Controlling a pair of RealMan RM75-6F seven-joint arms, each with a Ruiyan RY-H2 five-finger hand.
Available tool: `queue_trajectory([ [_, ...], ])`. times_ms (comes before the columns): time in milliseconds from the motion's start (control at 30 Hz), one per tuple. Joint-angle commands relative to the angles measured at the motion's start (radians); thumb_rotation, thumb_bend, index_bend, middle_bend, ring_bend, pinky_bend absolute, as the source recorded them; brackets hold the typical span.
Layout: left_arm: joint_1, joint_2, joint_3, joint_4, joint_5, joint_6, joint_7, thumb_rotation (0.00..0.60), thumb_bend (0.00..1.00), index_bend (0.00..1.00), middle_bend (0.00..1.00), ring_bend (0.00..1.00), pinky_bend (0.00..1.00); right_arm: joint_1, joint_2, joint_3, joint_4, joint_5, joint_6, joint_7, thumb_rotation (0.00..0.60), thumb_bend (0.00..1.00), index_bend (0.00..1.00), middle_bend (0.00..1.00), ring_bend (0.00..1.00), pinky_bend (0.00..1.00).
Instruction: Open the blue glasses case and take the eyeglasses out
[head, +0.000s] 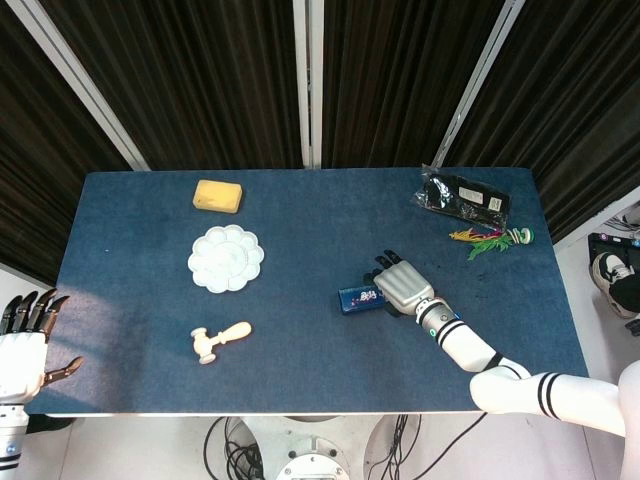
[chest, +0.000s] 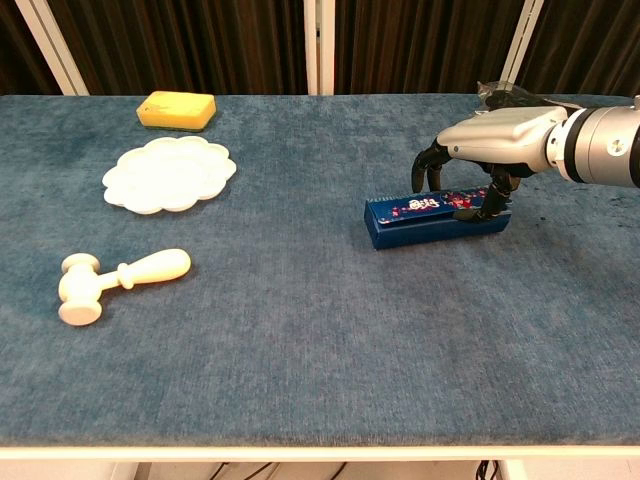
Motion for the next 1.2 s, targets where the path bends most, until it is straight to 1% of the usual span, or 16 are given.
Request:
queue_trajectory([
  [33, 0.0, 0.0, 0.0, 0.002, 0.0, -0.001, -0.002, 0.6, 0.04, 0.15, 0.07, 0.0, 0.0, 0.044, 0.011, -0.004, -0.01, 0.081, -0.034, -0.035, 0.6, 0.9, 0.29, 0.46, 0.09, 0.0],
  [200, 0.003, 0.002, 0.0, 0.004, 0.0, 0.005, -0.009, 0.6, 0.04, 0.15, 0.07, 0.0, 0.0, 0.081, -0.004, -0.007, 0.003, 0.16, -0.026, -0.055, 0.6, 0.88, 0.26, 0.41, 0.08, 0.0],
  [300, 0.005, 0.003, 0.0, 0.005, 0.001, 0.007, -0.012, 0.6, 0.04, 0.15, 0.07, 0.0, 0.0, 0.096, -0.009, -0.01, 0.008, 0.184, -0.019, -0.06, 0.6, 0.85, 0.22, 0.37, 0.07, 0.0],
  [400, 0.004, 0.003, 0.001, 0.005, 0.002, 0.006, -0.013, 0.6, 0.04, 0.15, 0.07, 0.0, 0.0, 0.107, -0.015, -0.013, 0.014, 0.199, -0.008, -0.062, 0.6, 0.8, 0.16, 0.33, 0.05, 0.0],
  [500, 0.002, 0.002, 0.0, 0.005, 0.003, 0.004, -0.013, 0.6, 0.04, 0.14, 0.07, 0.0, 0.0, 0.119, -0.028, -0.014, 0.031, 0.214, -0.002, -0.064, 0.6, 0.74, 0.08, 0.28, 0.01, 0.0],
  [567, 0.001, 0.003, -0.001, 0.004, 0.005, 0.003, -0.013, 0.6, 0.04, 0.15, 0.07, 0.0, 0.0, 0.13, -0.039, -0.015, 0.043, 0.231, -0.001, -0.069, 0.6, 0.68, 0.02, 0.24, 0.0, 0.0],
  [633, 0.0, 0.004, -0.001, 0.003, 0.006, 0.004, -0.012, 0.6, 0.04, 0.15, 0.07, 0.0, 0.0, 0.141, -0.047, -0.017, 0.054, 0.247, -0.003, -0.074, 0.6, 0.64, 0.0, 0.21, 0.0, 0.0],
  [767, 0.0, 0.007, -0.001, -0.001, 0.005, 0.004, -0.01, 0.6, 0.04, 0.15, 0.07, 0.0, 0.0, 0.159, -0.064, -0.012, 0.073, 0.271, -0.004, -0.07, 0.6, 0.6, 0.0, 0.13, 0.0, 0.0],
  [1000, -0.002, 0.008, -0.001, -0.007, 0.005, -0.001, -0.006, 0.6, 0.04, 0.15, 0.07, 0.0, 0.0, 0.19, -0.107, -0.004, 0.155, 0.31, -0.007, -0.069, 0.6, 0.55, 0.0, 0.1, 0.0, 0.0],
  [1033, -0.002, 0.008, -0.001, -0.007, 0.006, 0.001, -0.005, 0.6, 0.04, 0.15, 0.07, 0.0, 0.0, 0.192, -0.113, -0.001, 0.164, 0.31, 0.0, -0.068, 0.6, 0.54, 0.0, 0.09, 0.0, 0.0],
  [1100, 0.0, 0.009, -0.001, -0.008, 0.007, 0.006, -0.005, 0.6, 0.04, 0.14, 0.07, 0.0, 0.0, 0.184, -0.114, 0.01, 0.157, 0.275, 0.028, -0.05, 0.6, 0.53, 0.0, 0.09, 0.0, 0.0],
  [1200, 0.003, 0.011, -0.001, -0.01, 0.005, 0.008, -0.004, 0.6, 0.04, 0.15, 0.07, 0.0, 0.0, 0.146, -0.082, 0.023, 0.087, 0.161, 0.076, 0.011, 0.6, 0.53, 0.0, 0.11, 0.0, 0.0],
])
